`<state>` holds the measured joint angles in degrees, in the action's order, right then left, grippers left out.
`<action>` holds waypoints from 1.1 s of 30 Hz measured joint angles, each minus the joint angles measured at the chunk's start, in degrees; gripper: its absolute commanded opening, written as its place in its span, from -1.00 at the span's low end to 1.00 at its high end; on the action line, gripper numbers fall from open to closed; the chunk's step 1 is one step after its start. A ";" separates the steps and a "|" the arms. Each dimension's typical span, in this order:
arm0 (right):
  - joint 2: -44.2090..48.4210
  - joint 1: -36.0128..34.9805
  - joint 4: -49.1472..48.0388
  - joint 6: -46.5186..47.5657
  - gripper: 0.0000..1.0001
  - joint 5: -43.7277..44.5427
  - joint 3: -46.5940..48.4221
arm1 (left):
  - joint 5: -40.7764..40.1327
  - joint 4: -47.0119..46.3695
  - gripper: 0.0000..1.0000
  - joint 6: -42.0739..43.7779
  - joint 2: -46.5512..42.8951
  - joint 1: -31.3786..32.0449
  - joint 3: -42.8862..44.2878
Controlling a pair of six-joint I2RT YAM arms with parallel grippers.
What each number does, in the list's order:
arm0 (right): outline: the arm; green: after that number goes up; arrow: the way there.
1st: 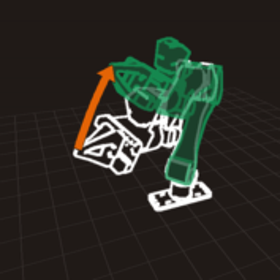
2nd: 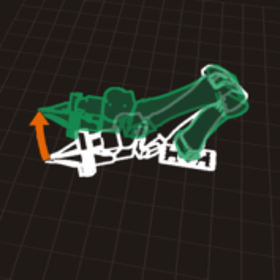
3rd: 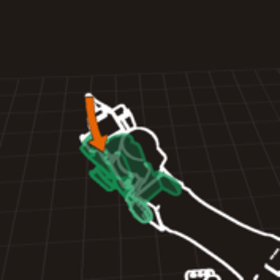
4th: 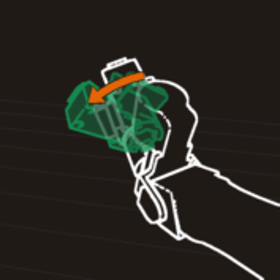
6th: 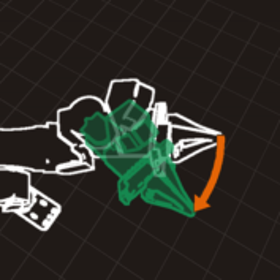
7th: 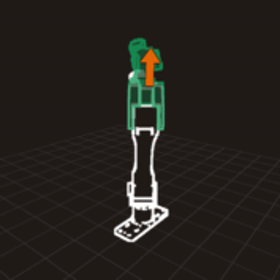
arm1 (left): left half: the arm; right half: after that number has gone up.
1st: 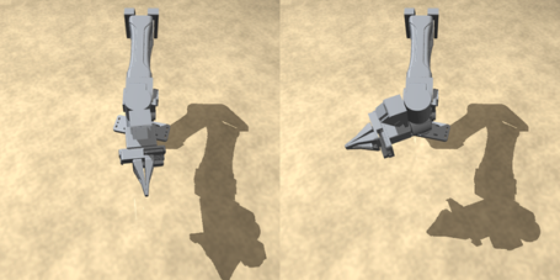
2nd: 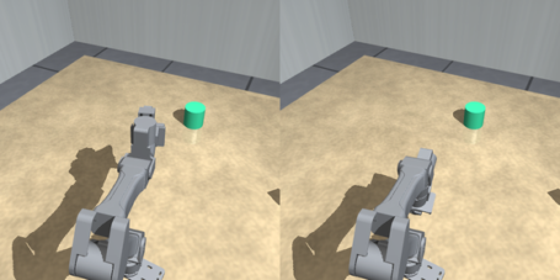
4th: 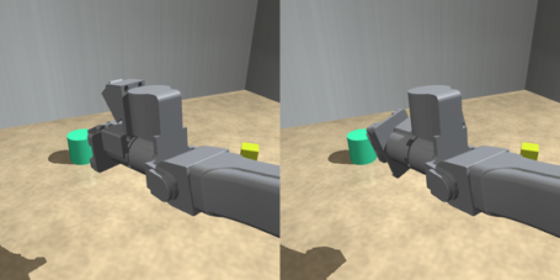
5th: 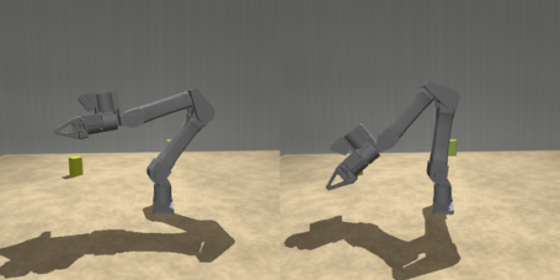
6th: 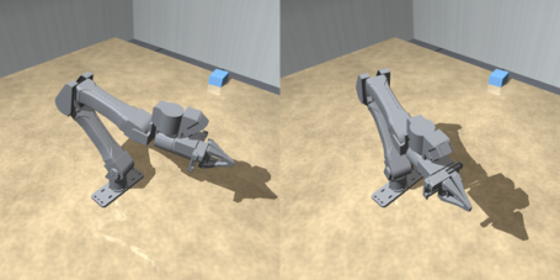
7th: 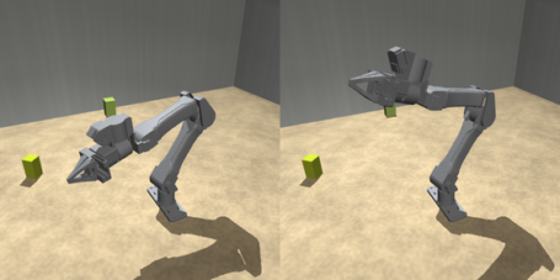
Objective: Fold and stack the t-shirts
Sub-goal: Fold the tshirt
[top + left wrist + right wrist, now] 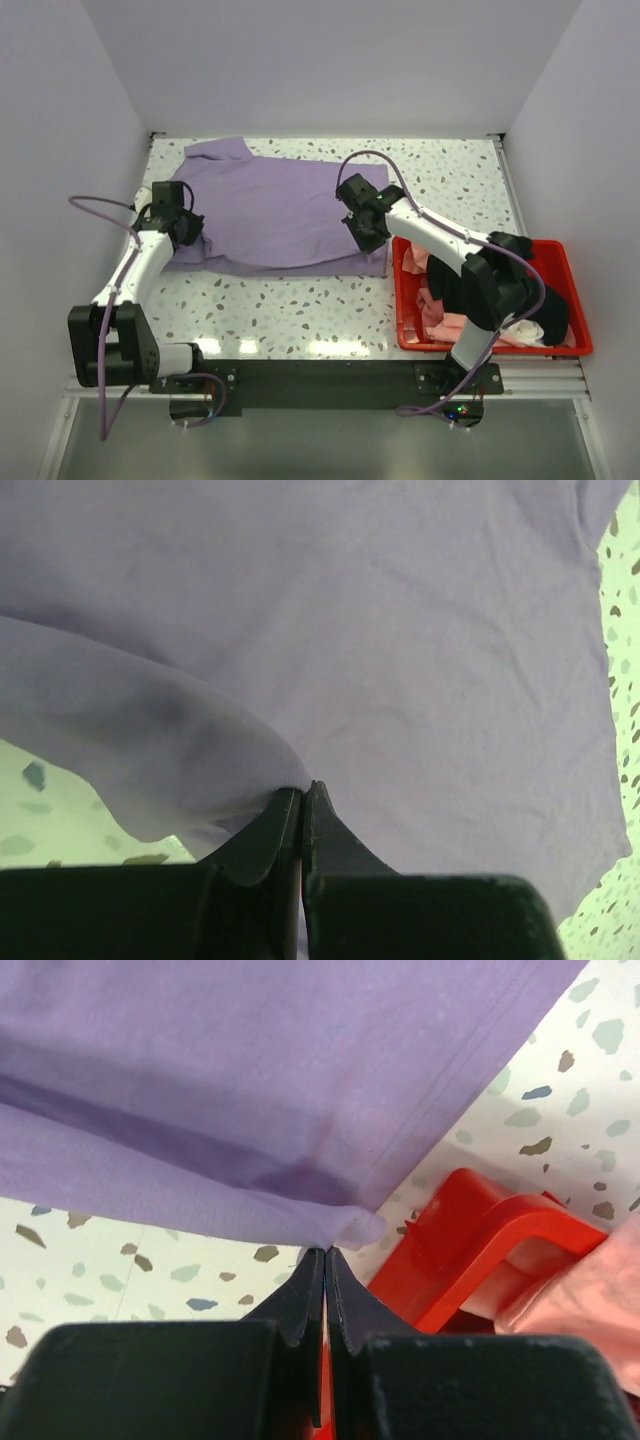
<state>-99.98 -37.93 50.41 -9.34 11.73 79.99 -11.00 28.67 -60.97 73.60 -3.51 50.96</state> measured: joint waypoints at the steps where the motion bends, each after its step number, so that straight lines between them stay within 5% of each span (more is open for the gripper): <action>1: -0.46 0.39 -0.07 0.00 -1.00 0.22 0.28 | 0.02 -0.48 -1.00 0.68 1.49 0.35 1.22; 16: -5.11 5.14 -0.26 2.08 -1.00 0.74 5.05 | 0.72 -3.80 -1.00 14.23 19.30 1.07 16.68; 23: -9.94 6.93 -0.24 3.15 -0.99 0.68 8.81 | 0.87 -3.63 -0.65 17.70 25.68 1.07 21.03; 25: -11.47 7.34 -0.15 3.37 -0.81 0.72 9.92 | 0.92 -3.56 -0.56 18.69 27.80 1.07 22.53; 27: -13.44 7.76 0.35 3.56 -0.71 1.22 11.82 | 0.87 -3.30 -0.29 19.78 30.51 1.07 25.11; 28: -14.62 7.96 1.01 3.61 -0.48 2.34 13.27 | 0.74 -2.78 -0.16 20.31 32.04 1.07 27.04; 30: -16.83 8.37 1.44 3.65 -0.36 4.46 16.31 | 0.04 -2.10 0.31 21.75 35.52 1.09 31.87; 31: -17.62 8.50 1.81 3.76 -0.19 5.49 17.64 | -0.55 -0.98 0.75 21.97 37.22 1.09 34.77; 32: -18.51 8.63 2.19 3.72 0.22 6.84 19.26 | -1.18 0.00 0.99 22.47 38.60 1.09 37.24; 33: -19.04 8.76 2.47 3.52 0.44 7.80 20.70 | -1.84 1.01 1.00 22.80 40.19 1.09 40.57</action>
<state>-119.02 -29.17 52.88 -5.82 19.53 100.68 -12.84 29.67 -38.17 113.80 -2.42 91.53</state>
